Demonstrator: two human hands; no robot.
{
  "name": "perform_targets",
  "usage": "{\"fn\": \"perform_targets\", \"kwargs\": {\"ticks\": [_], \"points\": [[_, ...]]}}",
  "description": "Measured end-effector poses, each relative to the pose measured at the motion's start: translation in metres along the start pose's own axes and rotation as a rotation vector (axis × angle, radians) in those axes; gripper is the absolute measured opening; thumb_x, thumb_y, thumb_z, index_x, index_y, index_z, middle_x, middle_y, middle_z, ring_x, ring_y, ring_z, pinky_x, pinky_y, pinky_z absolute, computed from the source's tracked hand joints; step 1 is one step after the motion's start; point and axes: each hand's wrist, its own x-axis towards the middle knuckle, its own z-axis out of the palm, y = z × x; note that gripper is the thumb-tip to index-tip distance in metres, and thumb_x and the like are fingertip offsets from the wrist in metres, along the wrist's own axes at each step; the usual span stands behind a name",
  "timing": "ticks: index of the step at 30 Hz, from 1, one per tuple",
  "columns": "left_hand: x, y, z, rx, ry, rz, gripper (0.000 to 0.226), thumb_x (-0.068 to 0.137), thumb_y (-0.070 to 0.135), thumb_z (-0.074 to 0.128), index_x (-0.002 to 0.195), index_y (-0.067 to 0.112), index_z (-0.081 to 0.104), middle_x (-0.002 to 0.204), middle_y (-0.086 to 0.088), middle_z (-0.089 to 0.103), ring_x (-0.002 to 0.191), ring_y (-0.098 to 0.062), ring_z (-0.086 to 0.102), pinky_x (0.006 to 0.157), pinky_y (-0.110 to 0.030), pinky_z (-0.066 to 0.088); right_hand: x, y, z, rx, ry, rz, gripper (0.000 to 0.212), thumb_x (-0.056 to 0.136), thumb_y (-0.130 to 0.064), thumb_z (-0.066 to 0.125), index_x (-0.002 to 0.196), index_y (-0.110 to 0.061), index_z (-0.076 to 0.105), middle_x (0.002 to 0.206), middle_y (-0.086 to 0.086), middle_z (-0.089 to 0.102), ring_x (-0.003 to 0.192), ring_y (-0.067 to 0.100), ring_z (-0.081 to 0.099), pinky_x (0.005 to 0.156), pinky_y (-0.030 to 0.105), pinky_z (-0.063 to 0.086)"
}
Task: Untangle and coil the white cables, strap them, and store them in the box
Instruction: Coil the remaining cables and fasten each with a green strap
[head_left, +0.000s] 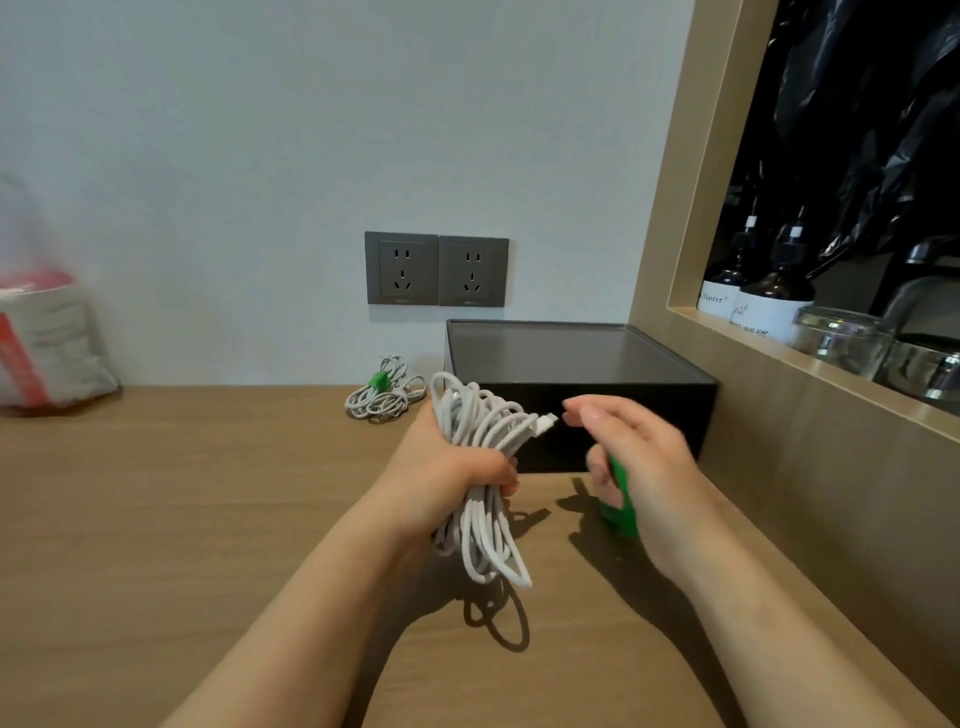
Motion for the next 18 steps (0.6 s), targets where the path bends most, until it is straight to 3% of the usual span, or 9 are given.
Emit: {"fn": "perform_targets", "kwargs": {"ticks": [2, 4, 6, 8, 14, 18], "points": [[-0.002, 0.000, 0.005, 0.208, -0.011, 0.066, 0.050, 0.065, -0.010, 0.068, 0.104, 0.016, 0.050, 0.084, -0.007, 0.061, 0.067, -0.016, 0.065, 0.061, -0.029, 0.053, -0.001, 0.000, 0.007, -0.048, -0.086, 0.020, 0.021, 0.087, -0.041, 0.050, 0.104, -0.031, 0.058, 0.070, -0.003, 0.054, 0.053, 0.005, 0.043, 0.045, 0.015, 0.035], [-0.007, 0.001, 0.012, 0.407, -0.032, 0.145, 0.057, 0.067, -0.003, 0.070, 0.110, 0.024, 0.045, 0.086, 0.002, 0.059, 0.071, -0.008, 0.061, 0.059, -0.019, 0.048, -0.002, 0.002, 0.011, -0.075, -0.152, 0.026, 0.043, 0.079, -0.059, 0.047, 0.112, -0.032, 0.053, 0.084, -0.004, 0.057, 0.059, 0.004, 0.050, 0.048, 0.014, 0.038], [-0.011, 0.001, 0.020, 0.539, -0.066, 0.212, 0.064, 0.069, 0.003, 0.072, 0.119, 0.028, 0.039, 0.088, 0.008, 0.057, 0.074, -0.006, 0.060, 0.056, -0.014, 0.046, -0.003, 0.006, 0.014, -0.125, -0.197, -0.012, 0.053, 0.075, -0.070, 0.047, 0.114, -0.035, 0.049, 0.107, -0.005, 0.057, 0.083, 0.005, 0.059, 0.060, 0.014, 0.045], [-0.011, 0.001, 0.023, 0.629, -0.064, 0.249, 0.065, 0.071, 0.007, 0.072, 0.119, 0.029, 0.034, 0.088, 0.009, 0.056, 0.074, -0.007, 0.060, 0.056, -0.014, 0.046, -0.004, 0.007, 0.016, -0.165, -0.184, -0.070, 0.041, 0.069, -0.064, 0.044, 0.104, -0.042, 0.047, 0.115, -0.006, 0.054, 0.098, 0.007, 0.058, 0.071, 0.017, 0.051], [-0.010, -0.002, 0.035, 0.862, -0.041, 0.268, 0.054, 0.075, 0.020, 0.072, 0.110, 0.027, 0.031, 0.082, 0.010, 0.050, 0.069, -0.008, 0.056, 0.052, -0.014, 0.043, -0.004, 0.011, 0.016, -0.341, 0.031, -0.227, 0.031, 0.067, -0.065, 0.045, 0.089, -0.044, 0.043, 0.099, -0.016, 0.051, 0.089, -0.002, 0.053, 0.062, 0.006, 0.043], [-0.009, -0.004, 0.038, 0.906, -0.069, 0.249, 0.055, 0.074, 0.021, 0.073, 0.114, 0.026, 0.036, 0.086, 0.009, 0.053, 0.073, -0.009, 0.058, 0.058, -0.015, 0.049, -0.002, 0.017, 0.012, -0.428, 0.046, -0.328, 0.019, 0.075, -0.056, 0.043, 0.091, -0.046, 0.042, 0.095, -0.024, 0.047, 0.095, -0.008, 0.048, 0.065, 0.006, 0.043]]}}
